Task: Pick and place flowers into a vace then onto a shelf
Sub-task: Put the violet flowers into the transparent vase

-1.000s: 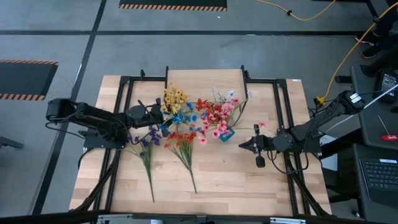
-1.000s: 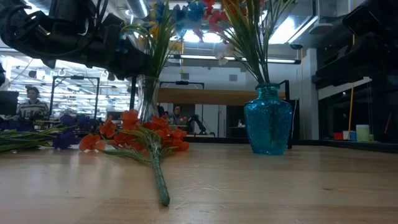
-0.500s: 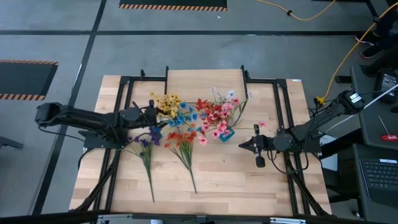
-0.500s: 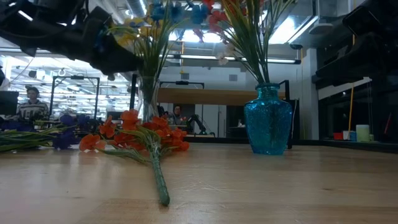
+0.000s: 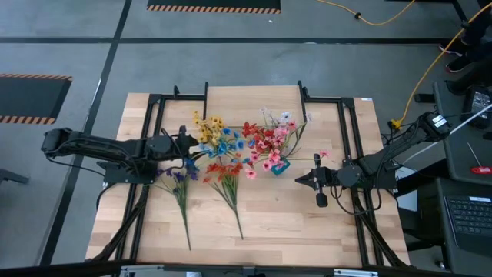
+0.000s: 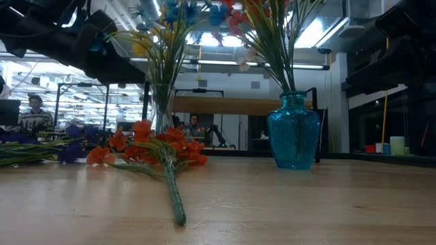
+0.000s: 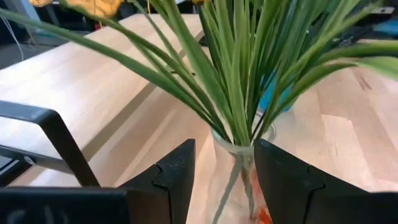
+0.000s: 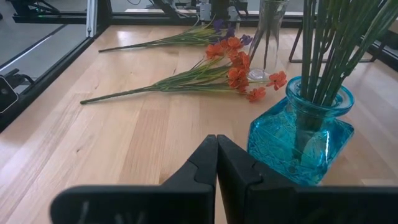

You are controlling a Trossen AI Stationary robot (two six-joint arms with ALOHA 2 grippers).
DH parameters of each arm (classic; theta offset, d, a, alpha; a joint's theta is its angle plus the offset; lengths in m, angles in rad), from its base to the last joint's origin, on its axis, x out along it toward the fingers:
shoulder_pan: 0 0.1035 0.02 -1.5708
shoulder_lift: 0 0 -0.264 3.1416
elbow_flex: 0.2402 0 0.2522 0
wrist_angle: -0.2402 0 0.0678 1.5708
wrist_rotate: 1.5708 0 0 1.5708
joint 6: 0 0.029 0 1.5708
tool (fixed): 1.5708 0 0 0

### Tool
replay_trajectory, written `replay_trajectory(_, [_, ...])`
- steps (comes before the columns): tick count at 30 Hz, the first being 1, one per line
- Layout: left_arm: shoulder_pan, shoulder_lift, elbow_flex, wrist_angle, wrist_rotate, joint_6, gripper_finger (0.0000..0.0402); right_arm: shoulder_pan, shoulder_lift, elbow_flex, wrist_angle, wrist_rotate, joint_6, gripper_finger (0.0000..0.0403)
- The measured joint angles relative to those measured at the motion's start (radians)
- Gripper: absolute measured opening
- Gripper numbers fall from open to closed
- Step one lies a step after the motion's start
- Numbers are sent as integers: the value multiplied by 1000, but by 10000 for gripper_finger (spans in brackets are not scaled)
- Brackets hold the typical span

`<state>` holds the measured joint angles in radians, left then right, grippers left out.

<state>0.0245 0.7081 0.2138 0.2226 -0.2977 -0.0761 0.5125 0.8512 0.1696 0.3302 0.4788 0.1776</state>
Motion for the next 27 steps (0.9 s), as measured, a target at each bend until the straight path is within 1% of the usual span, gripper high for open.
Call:
replay_trajectory(8, [-5, -40, 0, -116, 1, -45, 153, 0, 0, 0, 0, 0, 0, 14])
replay_trajectory(15, [-5, -72, 0, -161, 2, -67, 152, 0, 0, 0, 0, 0, 0, 14])
replay_trajectory(18, [-5, -74, 0, -204, -2, -84, 152, 0, 0, 0, 0, 0, 0, 14])
replay_trajectory(21, [-5, -73, 0, -292, -38, -127, 152, 0, 0, 0, 0, 0, 1, 14])
replay_trajectory(23, [-5, -73, 0, -336, -43, -159, 152, 0, 0, 0, 0, 0, 1, 14])
replay_trajectory(27, [-5, -73, 0, -354, -26, -177, 152, 0, 0, 0, 0, 0, 1, 14])
